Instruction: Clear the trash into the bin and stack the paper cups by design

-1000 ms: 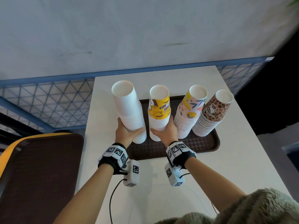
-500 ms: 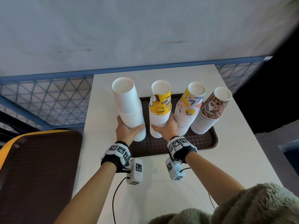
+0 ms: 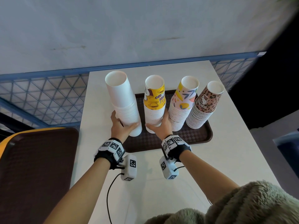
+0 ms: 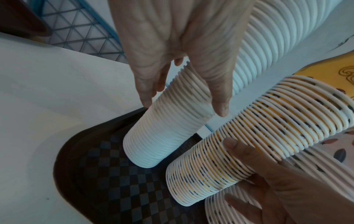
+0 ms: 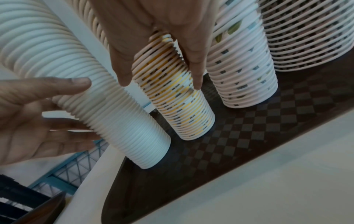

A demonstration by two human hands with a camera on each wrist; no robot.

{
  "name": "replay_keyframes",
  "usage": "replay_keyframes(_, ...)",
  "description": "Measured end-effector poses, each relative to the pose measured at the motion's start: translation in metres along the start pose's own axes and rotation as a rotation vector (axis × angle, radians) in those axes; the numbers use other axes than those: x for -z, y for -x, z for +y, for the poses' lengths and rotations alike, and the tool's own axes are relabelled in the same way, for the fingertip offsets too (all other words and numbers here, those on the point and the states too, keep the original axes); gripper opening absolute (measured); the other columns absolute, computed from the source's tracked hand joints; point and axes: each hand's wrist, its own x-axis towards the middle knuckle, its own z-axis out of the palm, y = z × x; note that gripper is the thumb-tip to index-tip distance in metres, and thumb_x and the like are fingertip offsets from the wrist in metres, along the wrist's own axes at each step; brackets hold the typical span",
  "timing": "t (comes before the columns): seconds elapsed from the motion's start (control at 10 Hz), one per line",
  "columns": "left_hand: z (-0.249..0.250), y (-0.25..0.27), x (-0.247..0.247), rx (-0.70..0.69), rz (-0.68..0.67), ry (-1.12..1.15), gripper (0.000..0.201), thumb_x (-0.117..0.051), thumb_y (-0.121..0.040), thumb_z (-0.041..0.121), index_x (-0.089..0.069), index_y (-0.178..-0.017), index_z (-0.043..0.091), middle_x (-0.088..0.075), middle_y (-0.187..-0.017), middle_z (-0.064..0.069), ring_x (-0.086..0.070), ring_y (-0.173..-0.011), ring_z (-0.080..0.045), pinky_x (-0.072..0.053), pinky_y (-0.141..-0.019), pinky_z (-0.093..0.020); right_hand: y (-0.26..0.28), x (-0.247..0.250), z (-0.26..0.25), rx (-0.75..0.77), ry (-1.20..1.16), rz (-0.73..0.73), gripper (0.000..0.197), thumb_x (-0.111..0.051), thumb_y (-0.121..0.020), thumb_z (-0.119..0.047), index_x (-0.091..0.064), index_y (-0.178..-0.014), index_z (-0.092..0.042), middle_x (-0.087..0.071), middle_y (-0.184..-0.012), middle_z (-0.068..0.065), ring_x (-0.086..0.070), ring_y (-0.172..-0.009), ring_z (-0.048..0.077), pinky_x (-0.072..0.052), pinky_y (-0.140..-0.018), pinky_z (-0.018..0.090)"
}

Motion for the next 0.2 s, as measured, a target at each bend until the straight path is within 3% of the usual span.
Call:
replay_keyframes(0.1, -0.009, 0.009, 0.004, 0.062, 0.013, -0.015, 0.105, -0.078, -0.069, 0.026, -0.005, -0.144, 0.020, -0.036, -0.143, -0.020, -0.040, -0.131, -0.032, -0.033, -0.110, -0.042, 0.016, 0.004, 0.006, -0.014, -0.006, -0.073, 0.101, -0.075, -0.073, -0.020, -0.005, -0.145, -0.008, -0.026, -0.151, 0.013, -0.029, -0.138, 0.029, -0.028, -0.113, 0.040)
replay_keyframes(0.2, -0.011, 0.018, 0.007, 0.103, 0.055, -0.036, 0.099, -0.077, -0.071, 0.026, -0.009, -0.143, 0.018, -0.038, -0.141, -0.021, -0.043, -0.128, -0.032, -0.035, -0.108, -0.042, 0.029, 0.010, 0.010, -0.073, 0.015, -0.154, 0.097, -0.068, -0.080, -0.022, 0.002, -0.146, -0.010, -0.022, -0.153, 0.012, -0.026, -0.140, 0.028, -0.025, -0.113, 0.038)
